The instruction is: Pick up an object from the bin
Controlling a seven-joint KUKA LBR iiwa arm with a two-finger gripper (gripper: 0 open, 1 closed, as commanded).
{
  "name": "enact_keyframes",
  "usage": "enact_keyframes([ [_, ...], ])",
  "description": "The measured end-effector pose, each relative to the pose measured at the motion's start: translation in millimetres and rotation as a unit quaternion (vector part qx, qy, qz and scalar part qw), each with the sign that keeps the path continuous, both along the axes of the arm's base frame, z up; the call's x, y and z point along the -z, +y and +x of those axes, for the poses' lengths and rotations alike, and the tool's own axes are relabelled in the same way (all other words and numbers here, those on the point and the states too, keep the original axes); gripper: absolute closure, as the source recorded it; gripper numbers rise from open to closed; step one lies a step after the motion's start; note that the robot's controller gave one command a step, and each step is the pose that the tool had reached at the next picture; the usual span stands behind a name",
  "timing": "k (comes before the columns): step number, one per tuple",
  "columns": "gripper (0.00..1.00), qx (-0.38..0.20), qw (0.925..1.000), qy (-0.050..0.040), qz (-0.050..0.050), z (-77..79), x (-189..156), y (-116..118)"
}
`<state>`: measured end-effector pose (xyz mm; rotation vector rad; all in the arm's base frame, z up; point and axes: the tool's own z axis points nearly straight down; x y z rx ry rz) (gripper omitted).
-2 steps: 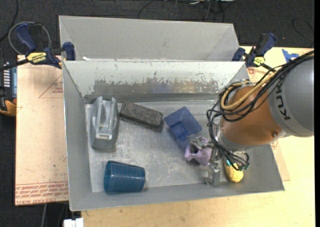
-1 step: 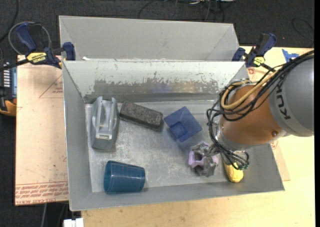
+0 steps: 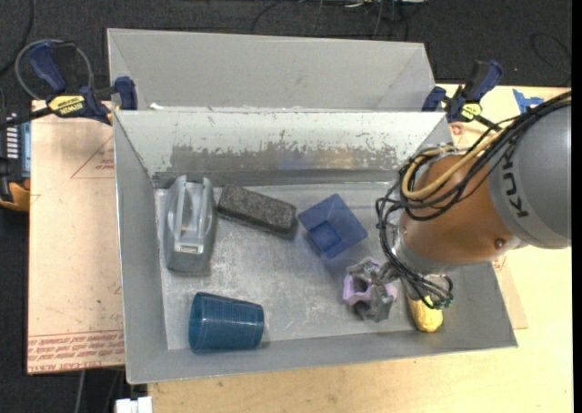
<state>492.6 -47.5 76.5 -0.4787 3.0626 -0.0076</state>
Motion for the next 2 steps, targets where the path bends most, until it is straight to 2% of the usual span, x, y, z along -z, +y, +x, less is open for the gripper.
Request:
enact_keyframes([
  [1,1.0,-0.013,0.9999,-0.0042,0.0,-6.1,-70.7,13.5],
  [2,1.0,-0.001,1.0,0.0041,0.001,-8.2,-182.6,0.2],
])
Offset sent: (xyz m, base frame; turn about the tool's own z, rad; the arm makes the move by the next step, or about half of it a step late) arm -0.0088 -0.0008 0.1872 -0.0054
